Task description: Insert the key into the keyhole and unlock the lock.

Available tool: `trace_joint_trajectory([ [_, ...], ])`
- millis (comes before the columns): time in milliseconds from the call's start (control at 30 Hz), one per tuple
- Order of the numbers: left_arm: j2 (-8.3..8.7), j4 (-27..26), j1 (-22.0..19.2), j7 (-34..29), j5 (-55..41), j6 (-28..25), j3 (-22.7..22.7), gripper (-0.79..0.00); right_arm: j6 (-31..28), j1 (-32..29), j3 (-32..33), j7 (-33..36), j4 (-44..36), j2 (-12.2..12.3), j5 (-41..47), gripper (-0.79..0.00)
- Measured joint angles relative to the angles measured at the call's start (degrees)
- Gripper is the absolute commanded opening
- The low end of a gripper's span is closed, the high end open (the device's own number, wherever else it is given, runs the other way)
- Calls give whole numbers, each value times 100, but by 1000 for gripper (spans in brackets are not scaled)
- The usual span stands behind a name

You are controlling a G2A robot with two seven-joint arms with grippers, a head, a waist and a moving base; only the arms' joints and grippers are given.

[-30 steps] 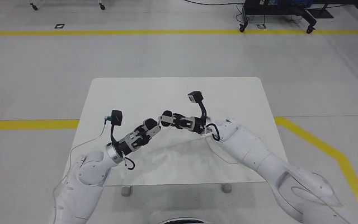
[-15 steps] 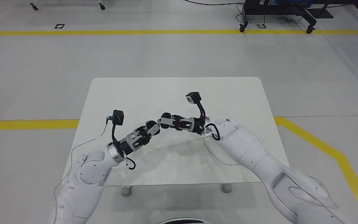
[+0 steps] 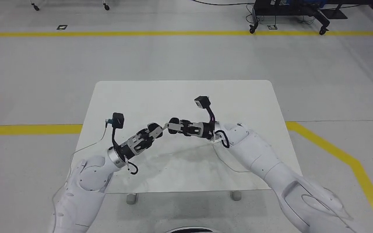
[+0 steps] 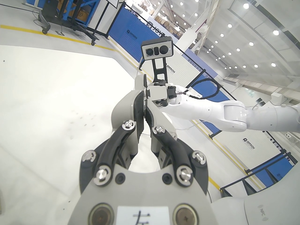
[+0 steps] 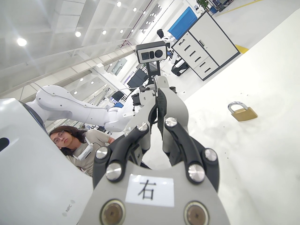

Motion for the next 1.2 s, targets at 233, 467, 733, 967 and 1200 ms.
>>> trace_joint_trajectory([
  [233,16,-10,11,36,9,5,-12,-785,0,-82,-36,0,-146,83,-303,-785],
  [467,27,-19,22,85,55,5,-1,-785,0,-35,-274,1,-202,133,-367,-785],
  [733,44,-36,47,99,67,-26,-2,0,0,5,-323,0,-204,181,-165,-785],
  [967,114,-21,175,128,-215,-172,-424,0,0,-26,-11,0,-138,242,-26,-785],
  [1200,289,-768,714,-561,1579,136,-1228,0,0,-39,50,0,-145,256,-35,-785],
])
